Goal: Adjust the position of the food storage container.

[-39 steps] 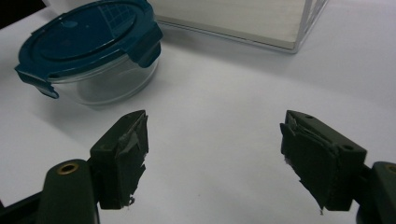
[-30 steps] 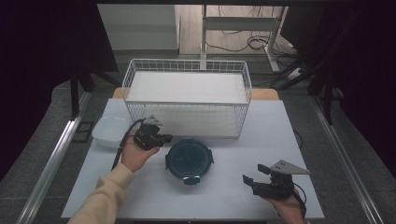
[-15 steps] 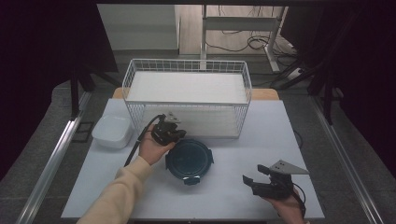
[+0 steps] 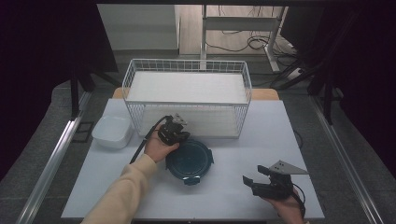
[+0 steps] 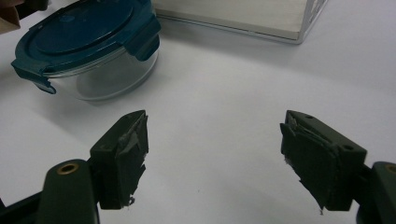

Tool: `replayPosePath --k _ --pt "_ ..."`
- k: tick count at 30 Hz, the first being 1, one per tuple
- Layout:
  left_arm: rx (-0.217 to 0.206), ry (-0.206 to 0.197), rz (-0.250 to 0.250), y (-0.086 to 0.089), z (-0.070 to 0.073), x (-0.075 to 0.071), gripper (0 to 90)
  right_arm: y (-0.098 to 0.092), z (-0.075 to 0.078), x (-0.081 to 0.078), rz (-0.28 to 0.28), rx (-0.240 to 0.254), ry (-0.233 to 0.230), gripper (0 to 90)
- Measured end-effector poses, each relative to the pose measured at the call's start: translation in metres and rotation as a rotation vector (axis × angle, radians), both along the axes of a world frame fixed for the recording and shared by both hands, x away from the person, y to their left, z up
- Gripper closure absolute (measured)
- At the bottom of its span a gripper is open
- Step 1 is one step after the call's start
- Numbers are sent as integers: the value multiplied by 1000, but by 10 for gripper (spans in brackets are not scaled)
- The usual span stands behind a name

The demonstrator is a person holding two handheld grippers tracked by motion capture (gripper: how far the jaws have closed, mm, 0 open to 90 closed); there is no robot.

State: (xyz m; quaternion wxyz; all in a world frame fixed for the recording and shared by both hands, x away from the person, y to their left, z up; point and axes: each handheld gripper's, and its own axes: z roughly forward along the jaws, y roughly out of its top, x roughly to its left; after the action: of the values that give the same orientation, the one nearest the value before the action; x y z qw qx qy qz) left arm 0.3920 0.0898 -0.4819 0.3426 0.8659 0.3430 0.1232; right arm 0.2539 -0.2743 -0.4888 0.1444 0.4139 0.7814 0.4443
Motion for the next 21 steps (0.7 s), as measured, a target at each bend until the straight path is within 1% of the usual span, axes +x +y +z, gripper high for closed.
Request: replayPosePath --k 4,6,9,10,13,14,15,17,19,21 --pt "-27 24 -25 2 -1 1 900 1 -1 0 5 -5 3 231" --pt "-26 39 -46 2 -1 0 900 2 0 0 10 -8 2 231" --pt "-37 62 -73 -2 -4 -3 900 3 -1 -1 14 -16 2 230" --pt "-36 60 -79 -4 -4 -4 900 3 -1 0 16 -17 3 230" --pt "-12 55 -103 -9 -2 -9 900 2 -1 0 11 -16 3 230" --pt "-12 55 -103 -9 -2 -9 900 2 -1 0 6 -15 4 230" --pt "-21 70 -125 -13 -2 -13 900 1 -2 1 5 -12 5 230" --pt "-16 70 -132 -14 -2 -14 900 0 -2 1 1 -12 7 230" --pt "-12 75 -148 -17 -1 -18 900 0 -2 1 0 -12 7 230" --pt "-25 87 -163 -19 -2 -25 900 0 -1 0 3 -13 6 231"
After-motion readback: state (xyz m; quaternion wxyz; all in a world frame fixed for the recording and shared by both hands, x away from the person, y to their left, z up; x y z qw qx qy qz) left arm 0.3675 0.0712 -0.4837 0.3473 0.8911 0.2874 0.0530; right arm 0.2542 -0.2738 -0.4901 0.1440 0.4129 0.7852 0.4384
